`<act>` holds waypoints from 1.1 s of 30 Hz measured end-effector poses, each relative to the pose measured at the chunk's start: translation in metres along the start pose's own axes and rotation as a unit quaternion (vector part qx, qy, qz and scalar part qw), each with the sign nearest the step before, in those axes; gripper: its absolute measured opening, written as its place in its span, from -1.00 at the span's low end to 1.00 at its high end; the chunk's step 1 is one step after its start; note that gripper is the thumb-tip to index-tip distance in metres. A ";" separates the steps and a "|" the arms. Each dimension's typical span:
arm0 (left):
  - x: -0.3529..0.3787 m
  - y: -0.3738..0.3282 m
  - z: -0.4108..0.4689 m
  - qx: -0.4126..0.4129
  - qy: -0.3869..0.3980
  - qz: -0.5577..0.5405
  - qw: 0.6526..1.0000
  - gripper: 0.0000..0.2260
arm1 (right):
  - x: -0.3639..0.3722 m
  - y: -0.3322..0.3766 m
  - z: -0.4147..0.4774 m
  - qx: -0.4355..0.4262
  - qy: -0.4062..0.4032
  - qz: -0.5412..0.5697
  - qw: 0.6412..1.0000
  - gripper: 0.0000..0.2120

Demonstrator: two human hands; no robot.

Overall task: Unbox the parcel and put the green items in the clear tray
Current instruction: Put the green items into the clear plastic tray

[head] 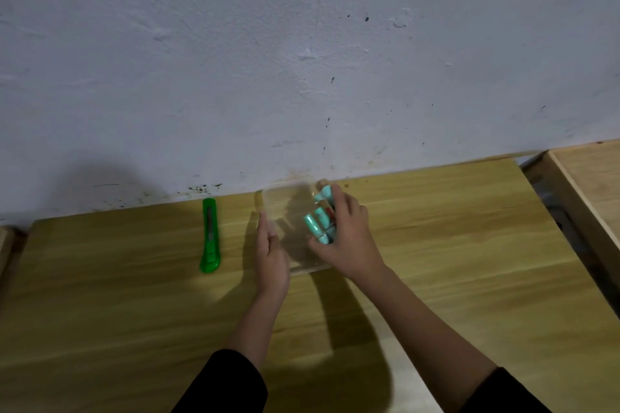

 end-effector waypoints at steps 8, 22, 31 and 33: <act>-0.017 0.003 0.010 -0.100 0.041 -0.141 0.984 -0.53 | 0.040 0.019 0.010 -0.044 0.046 -0.155 0.986 -0.13; -0.028 -0.005 0.009 -0.123 0.075 -0.151 0.978 -0.51 | 0.047 0.013 0.010 0.002 0.231 -0.086 0.969 -0.02; -0.031 -0.004 0.009 -0.115 0.105 -0.122 0.980 -0.52 | 0.058 0.013 0.007 0.014 0.132 -0.101 0.986 -0.38; -0.034 -0.003 0.011 -0.115 0.115 -0.106 0.981 -0.52 | 0.063 0.017 0.008 0.021 0.094 -0.129 0.987 -0.43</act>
Point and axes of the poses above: each hand's wrist, its own z-axis towards the middle knuckle, its own x-axis out of the palm, y = z × x, the point moved 2 cm from there along z, towards the middle knuckle, and after that the axes turned 5 degrees about x, right-handed, at the moved point
